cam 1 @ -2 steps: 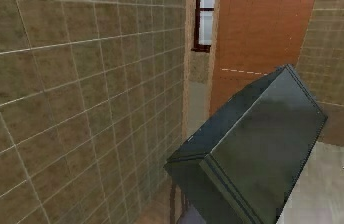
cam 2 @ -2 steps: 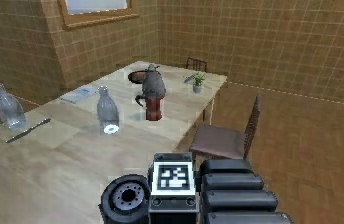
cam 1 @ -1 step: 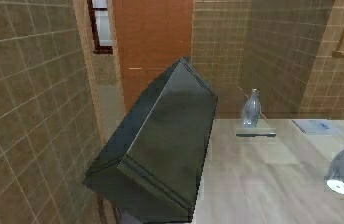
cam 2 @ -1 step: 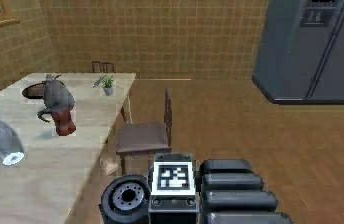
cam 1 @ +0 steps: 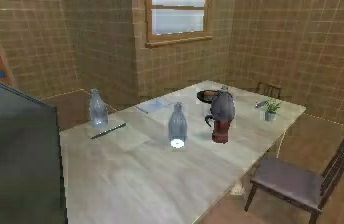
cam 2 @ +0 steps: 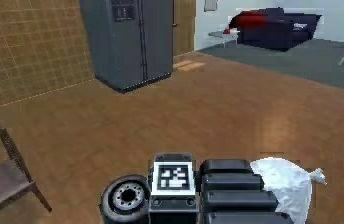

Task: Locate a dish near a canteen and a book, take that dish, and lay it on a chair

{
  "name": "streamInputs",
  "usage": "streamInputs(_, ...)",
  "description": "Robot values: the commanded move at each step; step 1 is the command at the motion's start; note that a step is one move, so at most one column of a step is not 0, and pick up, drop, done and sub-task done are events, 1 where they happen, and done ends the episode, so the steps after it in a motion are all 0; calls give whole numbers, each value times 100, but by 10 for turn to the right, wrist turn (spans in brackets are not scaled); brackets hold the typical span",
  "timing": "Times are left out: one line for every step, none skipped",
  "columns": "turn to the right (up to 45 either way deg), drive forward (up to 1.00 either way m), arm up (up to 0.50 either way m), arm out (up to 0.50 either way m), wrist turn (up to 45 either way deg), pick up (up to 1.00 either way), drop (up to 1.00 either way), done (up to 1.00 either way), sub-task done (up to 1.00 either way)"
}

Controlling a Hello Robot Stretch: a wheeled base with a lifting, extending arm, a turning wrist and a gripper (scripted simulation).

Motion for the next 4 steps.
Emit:
streamInputs(450,0,0,0,0,0,0,0,0)
streamInputs(450,0,0,0,0,0,0,0,0)
streamInputs(210,0,0,0,0,0,0,0,0)
streamInputs(-450,0,0,0,0,0,0,0,0)
